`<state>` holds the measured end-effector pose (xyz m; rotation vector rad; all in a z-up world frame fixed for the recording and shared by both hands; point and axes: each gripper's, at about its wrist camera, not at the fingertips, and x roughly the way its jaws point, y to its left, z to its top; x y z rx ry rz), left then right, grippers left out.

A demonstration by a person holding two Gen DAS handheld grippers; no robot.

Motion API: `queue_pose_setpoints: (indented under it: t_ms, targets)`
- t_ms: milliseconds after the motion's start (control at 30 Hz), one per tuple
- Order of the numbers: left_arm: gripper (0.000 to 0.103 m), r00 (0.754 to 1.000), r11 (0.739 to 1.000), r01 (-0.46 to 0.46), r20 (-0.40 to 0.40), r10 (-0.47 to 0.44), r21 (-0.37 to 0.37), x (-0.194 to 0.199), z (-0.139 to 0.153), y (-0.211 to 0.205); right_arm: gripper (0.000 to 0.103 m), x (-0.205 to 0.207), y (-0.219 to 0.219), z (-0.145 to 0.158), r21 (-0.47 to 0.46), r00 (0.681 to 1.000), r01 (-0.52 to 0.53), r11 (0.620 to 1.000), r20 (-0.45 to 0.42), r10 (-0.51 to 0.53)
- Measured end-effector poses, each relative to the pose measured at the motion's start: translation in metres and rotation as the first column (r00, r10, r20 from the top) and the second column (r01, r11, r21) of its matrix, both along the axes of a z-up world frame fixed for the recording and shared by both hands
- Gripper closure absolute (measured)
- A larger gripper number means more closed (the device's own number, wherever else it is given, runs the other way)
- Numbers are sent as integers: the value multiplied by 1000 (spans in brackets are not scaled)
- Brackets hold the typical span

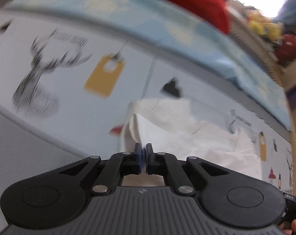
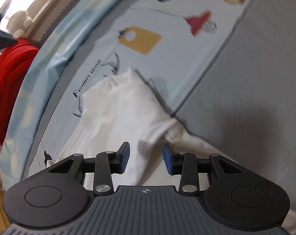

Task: Fold small clothes

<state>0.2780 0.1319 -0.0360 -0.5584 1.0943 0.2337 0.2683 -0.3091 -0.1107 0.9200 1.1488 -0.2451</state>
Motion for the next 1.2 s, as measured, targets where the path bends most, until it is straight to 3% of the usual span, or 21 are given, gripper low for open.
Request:
queue_pose_setpoints:
  t_ms: [67,267,300,333,367,500,600,700,767,833,900,967,1000,1033,1200]
  targets:
    - [98,999,998,-41,-38,39,-38,2,-10,8,64,-2,-6,-9,49,999,52,997,-14,-51]
    - [92,999,999,-41,13,41,-9,6,-1,11,63,3,-17,-15,113,993,115,987,-5,-115]
    - [92,999,999,-31,13,31,-24,8,-3,8,68,5,-18,-14,124,993,117,985,5,-119]
    - [92,1000,999,-18,10,19,-37,9,-5,4,94,4,-21,-10,131,992,122,984,28,-127]
    - [92,1000,999,-5,4,5,-47,11,-7,1,103,3,-23,-3,117,989,129,985,57,-136]
    - [92,999,997,47,2,-47,-60,17,-11,-14,103,-7,-27,33,-41,969,169,985,191,-158]
    - [89,998,997,56,-2,-56,-57,20,-15,-20,103,-7,-33,22,-83,978,191,978,98,-183]
    - [87,999,997,50,-11,-50,-66,20,-18,-21,100,-4,-31,3,12,985,170,985,37,-171]
    - [87,999,997,49,-9,-49,-68,20,-18,-20,97,-4,-22,3,51,987,152,987,42,-154]
    - [85,999,997,46,-8,-46,-63,20,-17,-20,74,-1,-14,6,79,990,123,989,65,-128]
    - [83,999,997,45,-6,-46,-65,20,-17,-21,69,3,-9,1,94,991,113,989,59,-119]
    - [83,999,997,52,-8,-52,-62,20,-17,-22,69,7,-9,-8,89,991,117,989,48,-122]
    - [83,998,997,54,-10,-54,-61,21,-18,-22,75,10,-10,-13,90,992,118,989,44,-122]
    - [83,998,997,57,-11,-57,-60,21,-18,-23,100,11,-13,-15,96,991,117,988,46,-122]
    - [83,998,996,66,-14,-67,-56,21,-19,-23,103,-7,-26,12,-41,974,207,977,104,-202]
